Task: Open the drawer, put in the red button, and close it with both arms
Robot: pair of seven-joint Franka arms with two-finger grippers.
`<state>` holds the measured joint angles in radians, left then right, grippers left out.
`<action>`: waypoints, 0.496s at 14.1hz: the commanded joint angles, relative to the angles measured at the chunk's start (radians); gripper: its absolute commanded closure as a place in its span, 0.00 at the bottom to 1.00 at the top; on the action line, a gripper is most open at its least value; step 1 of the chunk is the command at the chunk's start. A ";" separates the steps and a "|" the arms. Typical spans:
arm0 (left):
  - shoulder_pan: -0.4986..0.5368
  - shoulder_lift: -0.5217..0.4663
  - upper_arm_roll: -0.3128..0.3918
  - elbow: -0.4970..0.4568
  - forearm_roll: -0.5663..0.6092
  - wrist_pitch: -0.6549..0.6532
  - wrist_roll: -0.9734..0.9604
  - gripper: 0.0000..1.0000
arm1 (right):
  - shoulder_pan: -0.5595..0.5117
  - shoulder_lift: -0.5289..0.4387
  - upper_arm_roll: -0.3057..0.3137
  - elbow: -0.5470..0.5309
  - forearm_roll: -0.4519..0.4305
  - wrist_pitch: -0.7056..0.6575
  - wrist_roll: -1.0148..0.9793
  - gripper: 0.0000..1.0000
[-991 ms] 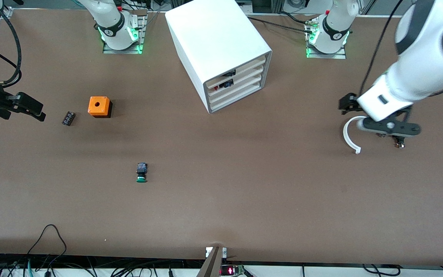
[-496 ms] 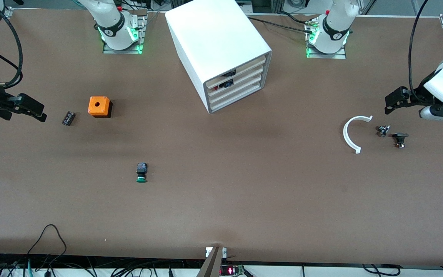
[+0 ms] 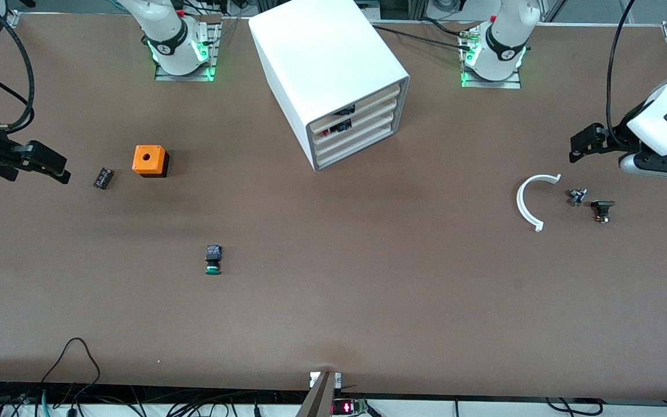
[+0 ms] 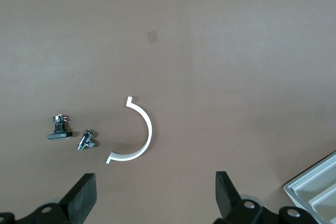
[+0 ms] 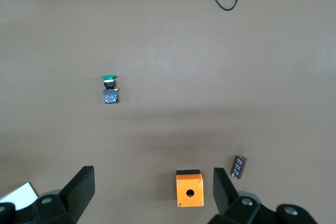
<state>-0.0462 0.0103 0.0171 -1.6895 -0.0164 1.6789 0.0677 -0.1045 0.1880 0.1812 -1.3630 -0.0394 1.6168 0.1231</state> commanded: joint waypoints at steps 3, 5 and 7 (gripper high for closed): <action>-0.015 -0.009 0.006 0.014 0.041 -0.013 0.009 0.00 | -0.012 0.013 0.018 0.030 -0.017 -0.008 0.016 0.00; -0.015 -0.009 0.004 0.016 0.041 -0.015 0.011 0.00 | -0.012 0.013 0.020 0.028 -0.017 -0.009 0.015 0.00; -0.015 -0.009 0.006 0.016 0.041 -0.015 0.014 0.00 | -0.014 0.013 0.018 0.029 -0.016 -0.008 0.013 0.00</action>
